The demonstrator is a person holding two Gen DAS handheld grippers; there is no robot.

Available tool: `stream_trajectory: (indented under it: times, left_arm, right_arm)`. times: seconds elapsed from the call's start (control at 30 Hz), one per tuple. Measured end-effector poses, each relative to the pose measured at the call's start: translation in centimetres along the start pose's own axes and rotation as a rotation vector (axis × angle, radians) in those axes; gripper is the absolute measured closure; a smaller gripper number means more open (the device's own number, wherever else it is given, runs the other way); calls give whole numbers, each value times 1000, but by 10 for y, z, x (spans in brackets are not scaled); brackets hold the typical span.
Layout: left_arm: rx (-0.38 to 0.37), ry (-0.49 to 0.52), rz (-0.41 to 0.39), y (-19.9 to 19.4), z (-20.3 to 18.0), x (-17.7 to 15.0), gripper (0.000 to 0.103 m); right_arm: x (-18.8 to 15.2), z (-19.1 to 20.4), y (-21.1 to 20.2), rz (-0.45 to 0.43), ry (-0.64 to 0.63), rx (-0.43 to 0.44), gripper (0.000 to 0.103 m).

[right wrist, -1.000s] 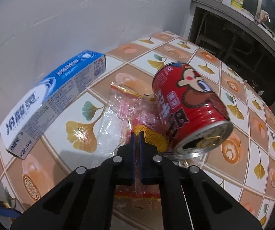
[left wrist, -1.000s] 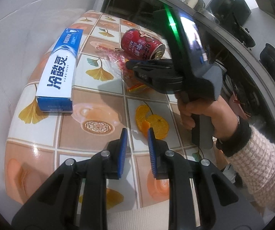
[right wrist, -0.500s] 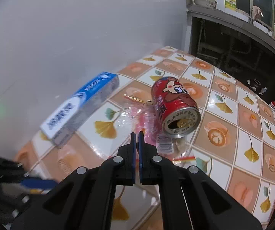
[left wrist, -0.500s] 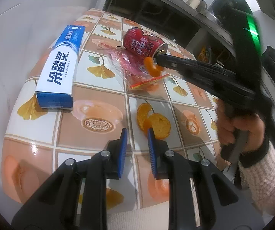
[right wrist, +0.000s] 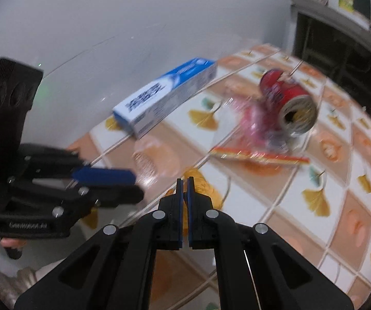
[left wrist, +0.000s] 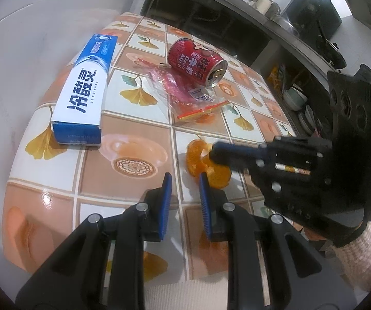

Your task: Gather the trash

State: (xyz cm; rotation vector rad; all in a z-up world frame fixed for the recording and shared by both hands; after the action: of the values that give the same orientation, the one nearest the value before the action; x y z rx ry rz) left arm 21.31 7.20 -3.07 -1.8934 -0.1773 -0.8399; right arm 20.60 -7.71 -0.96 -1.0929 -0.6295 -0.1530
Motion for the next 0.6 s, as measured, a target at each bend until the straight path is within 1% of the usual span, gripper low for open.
stream_trajectory:
  times: [0.03,0.07,0.13,0.2,0.27,0.33,0.4,0.43,0.6]
  left_arm:
    - [0,-1,1,0,1,0,83]
    - [0,-2,2,0,1,-1,83]
    - [-1,-2,2,1,0,-1,83]
    - [-2,-2,1,0,0,-2,83]
    - [-3,-1,2,0,-1,-2,83]
    - [-2,-1,4,1,-1,-3,83]
    - [0,-2,7,1,-2,-3,83]
    - [0,-1,7,1,-2,-4,83]
    - [4,-2,9,1,-2,-5,83]
  right_arm:
    - [-1,-1,0,8,9,17,99]
    - [-1,-4,-2,25,31,53,98]
    - [-1,-9,-6,27,72,88,96]
    - [2,-20,-13,13,138,128,87]
    - [5,-32,-20,-3,207,151,83]
    - [7,-40,-19,-2,246,146,78]
    - [8,-45,-14,19,272,135,62]
    - [7,-46,-10,35,284,129,59]
    - [3,-48,10,98,306,111,57]
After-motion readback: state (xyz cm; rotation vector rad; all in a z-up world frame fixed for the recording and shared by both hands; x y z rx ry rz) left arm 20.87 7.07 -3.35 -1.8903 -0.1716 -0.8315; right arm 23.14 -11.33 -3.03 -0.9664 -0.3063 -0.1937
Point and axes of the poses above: each gripper's, at about its wrist camera, not at the fingertips, and y roughly the way its jaws point, z to its left, x to its top, the point moved 1 cm from there along y, roughly the way its jaws point, and after that the axes turned 14 degrees about y, right-handed, at the moved point
